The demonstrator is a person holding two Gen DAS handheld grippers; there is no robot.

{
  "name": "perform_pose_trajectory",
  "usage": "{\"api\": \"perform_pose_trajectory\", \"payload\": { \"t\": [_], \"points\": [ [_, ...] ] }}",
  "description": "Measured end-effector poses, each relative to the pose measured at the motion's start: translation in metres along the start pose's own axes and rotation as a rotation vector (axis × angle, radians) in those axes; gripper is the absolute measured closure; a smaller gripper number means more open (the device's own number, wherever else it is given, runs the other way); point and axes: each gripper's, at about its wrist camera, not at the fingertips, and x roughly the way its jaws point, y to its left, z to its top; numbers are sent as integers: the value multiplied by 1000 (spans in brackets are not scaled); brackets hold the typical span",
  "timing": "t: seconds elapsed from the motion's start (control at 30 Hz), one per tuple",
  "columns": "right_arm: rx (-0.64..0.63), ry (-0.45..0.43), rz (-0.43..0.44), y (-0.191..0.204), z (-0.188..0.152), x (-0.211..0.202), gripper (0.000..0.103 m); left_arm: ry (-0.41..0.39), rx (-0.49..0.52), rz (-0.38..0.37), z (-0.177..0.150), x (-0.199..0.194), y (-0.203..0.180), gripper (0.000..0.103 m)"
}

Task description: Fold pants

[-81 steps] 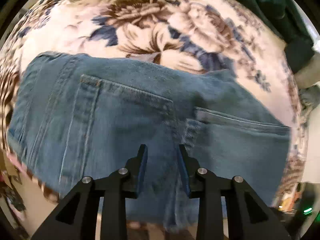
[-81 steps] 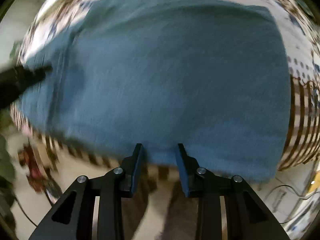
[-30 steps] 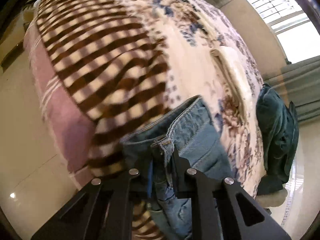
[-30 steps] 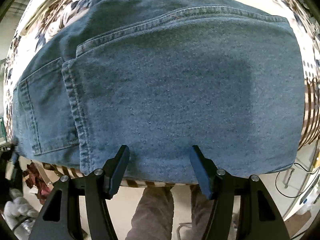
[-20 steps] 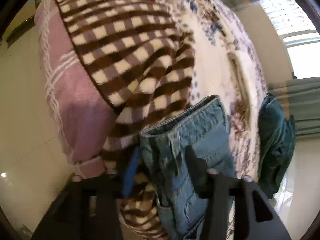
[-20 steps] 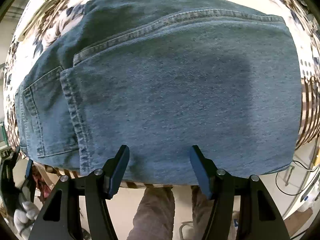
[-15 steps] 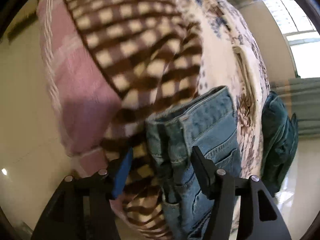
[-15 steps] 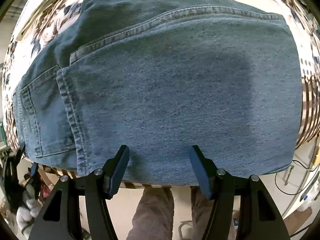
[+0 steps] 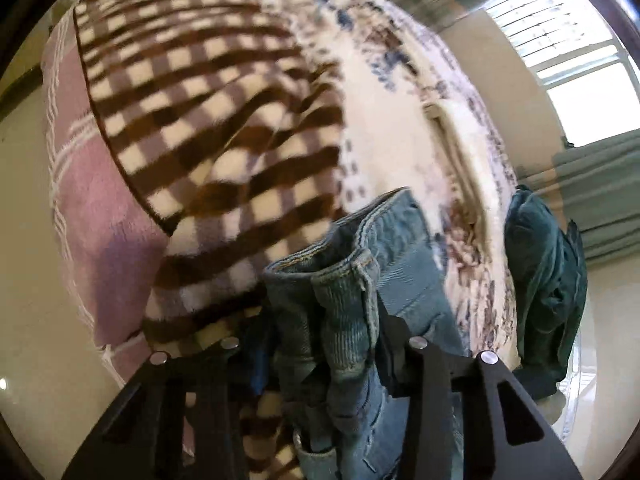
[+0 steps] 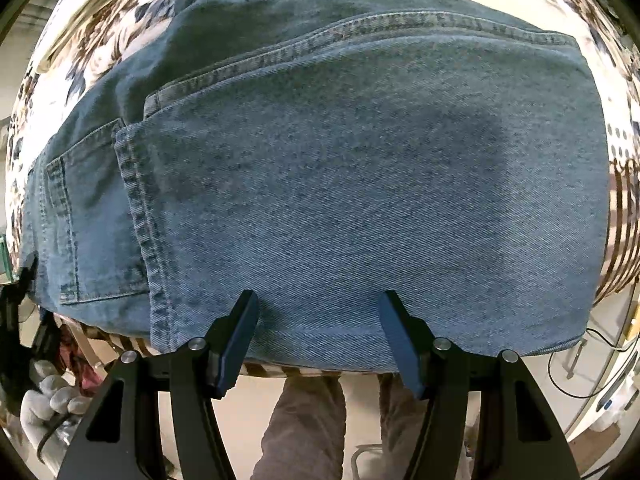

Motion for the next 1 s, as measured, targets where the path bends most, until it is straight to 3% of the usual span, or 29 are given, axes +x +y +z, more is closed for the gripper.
{"api": "perform_pose_trajectory", "payload": {
  "t": [0.1, 0.23, 0.3, 0.33, 0.37, 0.4, 0.47, 0.6, 0.8, 1.0],
  "points": [
    [3, 2, 12, -2, 1, 2, 38, 3, 9, -36, 0, 8, -3, 65],
    [11, 0, 40, -10, 2, -1, 38, 71, -90, -53, 11, 51, 21, 55],
    [22, -7, 43, -16, 2, -4, 38, 62, -95, -65, 14, 56, 21, 56],
    [27, -13, 44, -18, 3, -5, 35, 41, -60, -62, 15, 52, 15, 63],
    [33, -24, 46, -22, 3, -6, 24, 19, -21, -62, 15, 46, 7, 74],
    [40, -42, 45, -27, 3, -9, 12, -3, 19, -64, 13, 40, -1, 77],
    [56, -77, 45, -40, 3, -17, 6, -41, 85, -64, 8, 21, -19, 80],
    [115, -108, 83, -70, 3, -30, 6, -63, 158, -108, -2, -13, -57, 81],
    [137, -179, 88, -121, -5, -70, 6, -91, 402, -199, -40, -72, -149, 81],
    [219, -227, 74, -194, -17, -100, 6, -48, 596, -325, -118, -100, -232, 81]
  ]
}}
